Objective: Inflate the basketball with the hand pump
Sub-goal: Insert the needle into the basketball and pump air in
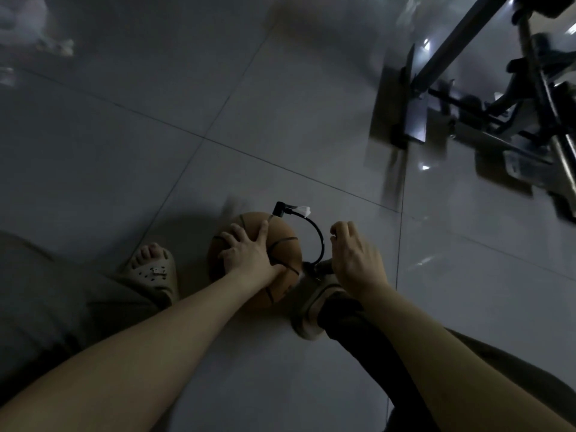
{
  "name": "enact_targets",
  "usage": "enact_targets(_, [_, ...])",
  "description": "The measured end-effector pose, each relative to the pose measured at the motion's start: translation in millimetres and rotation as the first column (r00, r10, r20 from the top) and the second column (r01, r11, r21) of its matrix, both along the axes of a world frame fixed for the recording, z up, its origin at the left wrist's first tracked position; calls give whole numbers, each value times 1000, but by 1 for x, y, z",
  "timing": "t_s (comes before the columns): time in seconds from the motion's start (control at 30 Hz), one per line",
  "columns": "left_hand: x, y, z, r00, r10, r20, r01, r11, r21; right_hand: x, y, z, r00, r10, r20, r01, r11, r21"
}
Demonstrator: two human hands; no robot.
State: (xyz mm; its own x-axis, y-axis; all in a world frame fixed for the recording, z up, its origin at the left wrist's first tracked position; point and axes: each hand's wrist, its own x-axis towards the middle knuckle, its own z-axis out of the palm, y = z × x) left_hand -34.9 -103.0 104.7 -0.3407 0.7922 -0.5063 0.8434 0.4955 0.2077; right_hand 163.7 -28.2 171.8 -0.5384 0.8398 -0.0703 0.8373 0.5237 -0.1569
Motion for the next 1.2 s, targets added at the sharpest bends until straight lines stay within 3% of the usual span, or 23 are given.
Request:
enact_targets(0.17, [-1, 0, 0, 1000, -2, 5, 2, 1000, 8, -2, -7, -22, 991, 35, 128, -36, 999, 8])
enact_targets(0.33, [-2, -1, 4, 1000, 2, 4, -2, 1000, -18, -12, -2, 16, 983, 166, 73, -164, 986, -33])
enact_targets(0.43, [-2, -2, 4, 1000, -22, -3, 22, 999, -32, -3, -9, 62, 964, 263, 31, -265, 960, 91])
enact_targets(0.53, [-3, -5, 3, 999, -46, -23, 45, 999, -13, 8, -21, 99, 923, 371, 104, -384, 873, 301])
enact_targets(0.6, [-2, -4, 1, 999, -42, -22, 42, 999, -7, 18, -25, 101, 952, 272, 138, -305, 870, 387])
enact_targets(0.73, [0, -3, 3, 1000, -11, -25, 10, 999, -45, 28, -21, 76, 982, -140, 125, 80, 916, 394])
enact_targets(1.2, [2, 2, -1, 999, -20, -43, 20, 1000, -3, 0, -24, -17, 965, -111, 239, 48, 965, 256])
